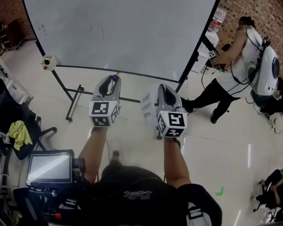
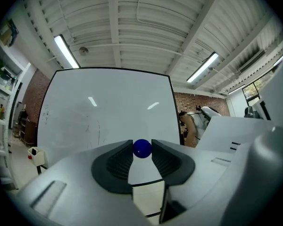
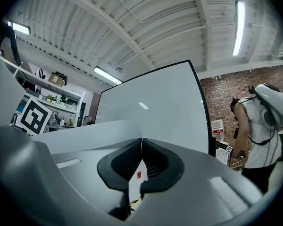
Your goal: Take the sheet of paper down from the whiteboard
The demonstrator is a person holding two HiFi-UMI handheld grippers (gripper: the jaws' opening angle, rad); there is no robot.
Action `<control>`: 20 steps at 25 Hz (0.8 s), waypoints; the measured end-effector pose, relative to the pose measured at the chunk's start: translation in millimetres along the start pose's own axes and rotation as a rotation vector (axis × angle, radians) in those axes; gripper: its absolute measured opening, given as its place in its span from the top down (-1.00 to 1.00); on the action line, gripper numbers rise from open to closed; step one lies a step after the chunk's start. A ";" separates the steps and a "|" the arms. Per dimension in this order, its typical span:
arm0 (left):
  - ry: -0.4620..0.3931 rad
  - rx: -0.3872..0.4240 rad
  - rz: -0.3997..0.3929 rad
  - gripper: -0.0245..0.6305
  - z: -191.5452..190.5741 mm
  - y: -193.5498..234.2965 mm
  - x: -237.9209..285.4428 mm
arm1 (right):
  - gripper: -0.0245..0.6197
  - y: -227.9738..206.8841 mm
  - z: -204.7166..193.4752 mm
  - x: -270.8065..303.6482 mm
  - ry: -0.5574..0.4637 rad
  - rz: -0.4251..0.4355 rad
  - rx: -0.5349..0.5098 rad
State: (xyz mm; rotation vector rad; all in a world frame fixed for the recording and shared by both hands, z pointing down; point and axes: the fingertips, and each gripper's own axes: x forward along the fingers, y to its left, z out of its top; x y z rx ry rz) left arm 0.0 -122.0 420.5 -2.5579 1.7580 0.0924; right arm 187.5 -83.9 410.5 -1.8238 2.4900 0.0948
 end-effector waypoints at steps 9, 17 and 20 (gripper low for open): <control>-0.009 0.054 -0.014 0.55 0.7 -2.4 -0.3 | 0.88 8.4 -4.0 4.3 0.002 0.017 -0.048; -0.014 0.051 -0.019 0.55 2.1 -6.7 -1.7 | 0.88 13.4 -2.5 2.5 0.003 0.019 -0.064; -0.015 0.048 -0.019 0.55 1.6 -6.4 -1.5 | 0.88 15.6 -3.8 3.9 0.007 0.015 -0.067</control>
